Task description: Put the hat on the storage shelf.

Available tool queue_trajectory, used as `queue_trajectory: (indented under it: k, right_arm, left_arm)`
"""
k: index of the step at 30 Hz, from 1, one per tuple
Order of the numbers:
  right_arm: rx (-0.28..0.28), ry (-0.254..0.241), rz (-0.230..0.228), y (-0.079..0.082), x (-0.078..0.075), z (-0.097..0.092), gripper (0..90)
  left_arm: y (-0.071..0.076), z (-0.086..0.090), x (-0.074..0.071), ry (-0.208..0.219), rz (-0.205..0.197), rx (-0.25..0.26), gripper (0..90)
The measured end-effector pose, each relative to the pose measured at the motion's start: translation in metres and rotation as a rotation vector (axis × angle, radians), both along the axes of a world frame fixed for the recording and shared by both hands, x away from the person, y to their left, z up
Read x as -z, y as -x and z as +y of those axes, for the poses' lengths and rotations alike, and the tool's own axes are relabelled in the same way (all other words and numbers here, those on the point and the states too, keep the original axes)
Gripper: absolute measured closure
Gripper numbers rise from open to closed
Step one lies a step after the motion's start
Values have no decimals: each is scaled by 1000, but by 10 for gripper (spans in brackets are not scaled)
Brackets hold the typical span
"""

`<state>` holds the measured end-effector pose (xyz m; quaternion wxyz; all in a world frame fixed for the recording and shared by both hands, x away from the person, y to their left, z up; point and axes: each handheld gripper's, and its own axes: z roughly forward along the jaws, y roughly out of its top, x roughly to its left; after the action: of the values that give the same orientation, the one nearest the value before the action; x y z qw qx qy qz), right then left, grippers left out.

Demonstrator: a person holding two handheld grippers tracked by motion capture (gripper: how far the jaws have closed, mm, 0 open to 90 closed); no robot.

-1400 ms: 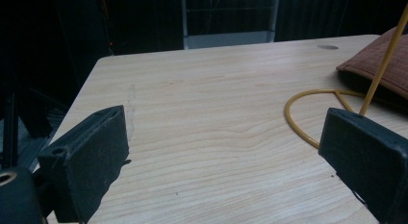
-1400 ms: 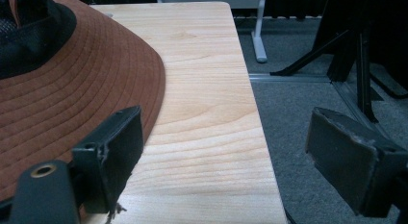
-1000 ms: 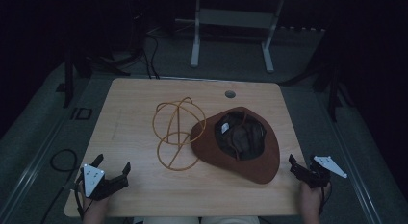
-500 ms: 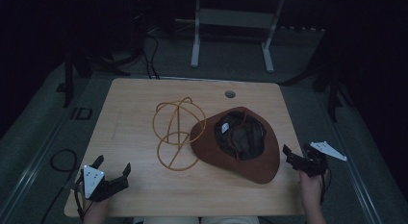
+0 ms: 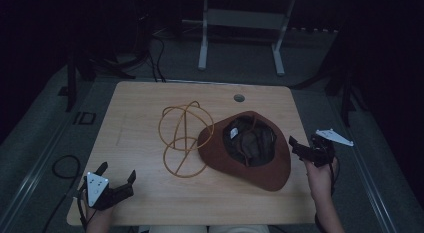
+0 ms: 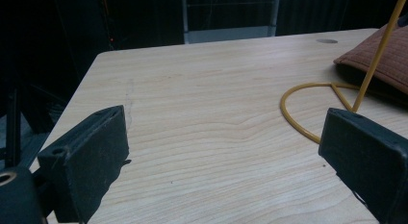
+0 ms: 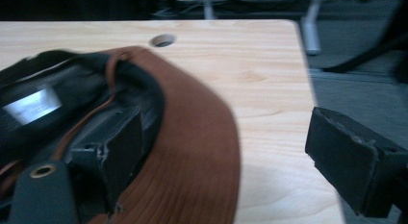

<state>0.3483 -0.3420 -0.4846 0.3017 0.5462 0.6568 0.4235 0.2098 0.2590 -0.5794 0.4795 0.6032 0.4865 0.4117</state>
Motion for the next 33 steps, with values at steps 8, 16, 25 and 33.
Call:
queue_trajectory:
  k: [8, 16, 25, 33]
  right_arm:
    - [-34, 32, 2, -20, -6, 13, 131]
    - [-58, 53, 49, -40, -1, 29, 136]
    - [-56, 67, 86, -60, 4, 42, 159]
    - [-65, 81, 134, -77, 12, 53, 203]
  left_arm:
    - [0, 0, 0, 2, 2, 2, 41]
    - [1, 0, 0, -2, 4, 3, 40]
    - [1, 0, 0, 1, 4, 6, 41]
    - [0, 0, 0, -1, 6, 8, 41]
